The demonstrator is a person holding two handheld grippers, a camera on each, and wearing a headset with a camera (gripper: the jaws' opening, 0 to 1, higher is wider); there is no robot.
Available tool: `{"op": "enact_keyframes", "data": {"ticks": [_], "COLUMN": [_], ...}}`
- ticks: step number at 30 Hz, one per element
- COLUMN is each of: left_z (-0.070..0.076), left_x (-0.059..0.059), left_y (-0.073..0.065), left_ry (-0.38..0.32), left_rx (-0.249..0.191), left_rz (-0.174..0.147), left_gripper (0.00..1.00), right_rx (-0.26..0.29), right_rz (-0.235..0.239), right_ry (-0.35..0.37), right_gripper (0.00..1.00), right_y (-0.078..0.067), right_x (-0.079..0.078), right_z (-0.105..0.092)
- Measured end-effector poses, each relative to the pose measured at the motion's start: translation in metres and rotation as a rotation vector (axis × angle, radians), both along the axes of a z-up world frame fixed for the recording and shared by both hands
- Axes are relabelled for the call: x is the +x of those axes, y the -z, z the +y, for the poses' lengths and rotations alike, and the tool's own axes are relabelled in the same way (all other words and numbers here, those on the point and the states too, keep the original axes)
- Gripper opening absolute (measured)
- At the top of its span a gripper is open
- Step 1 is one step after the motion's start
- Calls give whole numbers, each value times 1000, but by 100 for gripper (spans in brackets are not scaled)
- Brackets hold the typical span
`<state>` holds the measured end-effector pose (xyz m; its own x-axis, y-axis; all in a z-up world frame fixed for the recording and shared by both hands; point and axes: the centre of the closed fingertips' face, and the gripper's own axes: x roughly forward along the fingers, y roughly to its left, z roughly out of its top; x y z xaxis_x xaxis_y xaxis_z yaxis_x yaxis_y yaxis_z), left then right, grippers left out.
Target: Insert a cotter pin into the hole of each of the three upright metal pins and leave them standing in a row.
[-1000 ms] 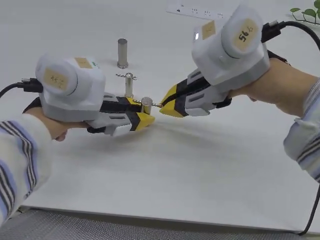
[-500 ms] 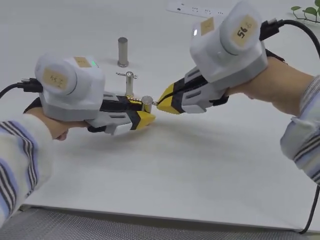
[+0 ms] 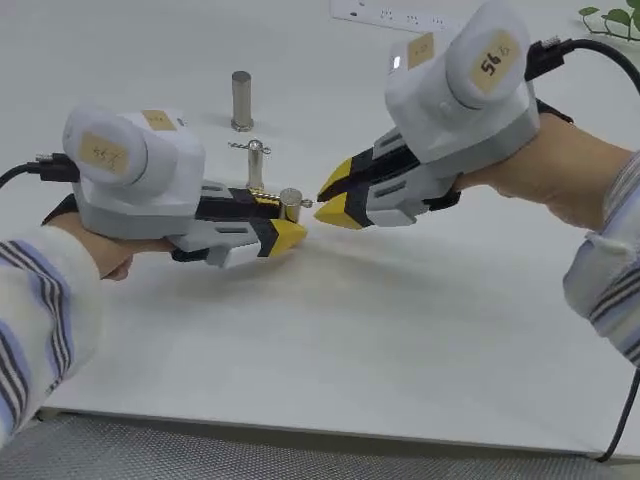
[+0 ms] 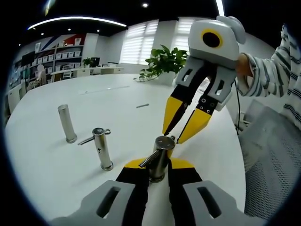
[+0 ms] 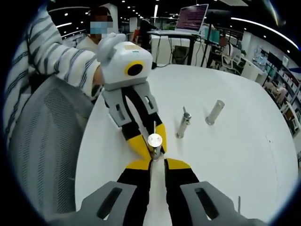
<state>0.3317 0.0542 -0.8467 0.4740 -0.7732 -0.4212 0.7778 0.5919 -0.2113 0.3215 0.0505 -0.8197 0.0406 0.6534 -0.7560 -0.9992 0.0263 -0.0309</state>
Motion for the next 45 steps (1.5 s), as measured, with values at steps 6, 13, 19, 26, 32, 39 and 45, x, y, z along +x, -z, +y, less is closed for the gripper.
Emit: {"op": "enact_keyframes", "data": {"ticks": [6, 13, 19, 26, 32, 39, 45], "left_z": [6, 12, 22, 33, 38, 50, 62], "left_x": [-3, -21, -36, -42, -44, -43, -46], "left_y": [4, 2, -9, -15, -25, -30, -33], "left_ry": [18, 94, 126, 119, 90, 43, 0], "left_rx": [35, 29, -16, -24, -67, -66, -79], "left_rz": [14, 19, 30, 23, 16, -4, 1], "left_gripper": [14, 33, 45, 60, 70, 71, 81], "right_rx": [79, 103, 114, 121, 118, 123, 115], "right_rz": [0, 18, 26, 38, 48, 53, 56], "right_ry": [11, 17, 13, 5, -2, -2, -9], "right_gripper": [18, 22, 26, 28, 28, 28, 27], "right_y": [-7, -4, -1, 1, 4, 5, 8], "right_x": [1, -1, -2, -4, -6, -5, -4], "right_z": [7, 9, 12, 19, 22, 25, 26]}}
